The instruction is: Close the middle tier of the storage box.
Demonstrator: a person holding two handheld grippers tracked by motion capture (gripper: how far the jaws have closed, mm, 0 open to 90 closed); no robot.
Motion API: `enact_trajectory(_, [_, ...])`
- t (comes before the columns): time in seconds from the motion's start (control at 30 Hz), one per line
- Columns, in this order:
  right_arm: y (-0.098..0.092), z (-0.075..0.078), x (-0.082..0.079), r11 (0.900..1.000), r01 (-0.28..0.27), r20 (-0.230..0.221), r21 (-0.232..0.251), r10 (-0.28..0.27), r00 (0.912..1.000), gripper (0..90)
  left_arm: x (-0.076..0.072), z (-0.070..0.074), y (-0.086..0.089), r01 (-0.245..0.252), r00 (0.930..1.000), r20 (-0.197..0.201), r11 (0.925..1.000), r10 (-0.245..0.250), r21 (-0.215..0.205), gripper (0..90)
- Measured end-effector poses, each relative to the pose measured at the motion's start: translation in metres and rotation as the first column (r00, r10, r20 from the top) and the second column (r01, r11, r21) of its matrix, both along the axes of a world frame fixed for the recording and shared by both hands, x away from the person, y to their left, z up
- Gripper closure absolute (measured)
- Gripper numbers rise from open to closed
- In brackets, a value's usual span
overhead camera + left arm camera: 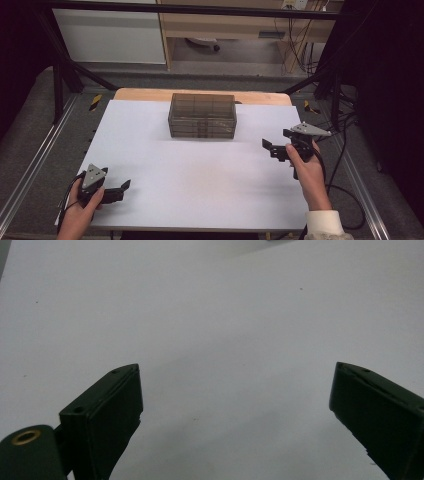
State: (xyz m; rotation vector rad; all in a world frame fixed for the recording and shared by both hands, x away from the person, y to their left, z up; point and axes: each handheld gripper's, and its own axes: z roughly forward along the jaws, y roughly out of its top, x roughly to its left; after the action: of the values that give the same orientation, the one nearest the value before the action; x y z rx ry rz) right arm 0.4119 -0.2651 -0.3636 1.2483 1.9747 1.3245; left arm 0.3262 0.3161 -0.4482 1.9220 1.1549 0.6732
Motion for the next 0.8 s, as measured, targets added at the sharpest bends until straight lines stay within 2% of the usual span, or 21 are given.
enact_trajectory(0.37, [-0.014,-0.015,-0.017,1.000,0.024,-0.016,0.011,-0.024,0.9996,4.7,0.000,0.001,0.001,-0.005,1.0000,0.005,1.0000,0.005,-0.006,6.7])
enact_trajectory(0.8, [-0.013,-0.036,-0.035,1.000,0.014,-0.047,0.000,-0.014,0.9988,5.2,-0.004,0.003,0.004,-0.014,0.9999,0.009,0.9997,0.014,-0.022,6.7])
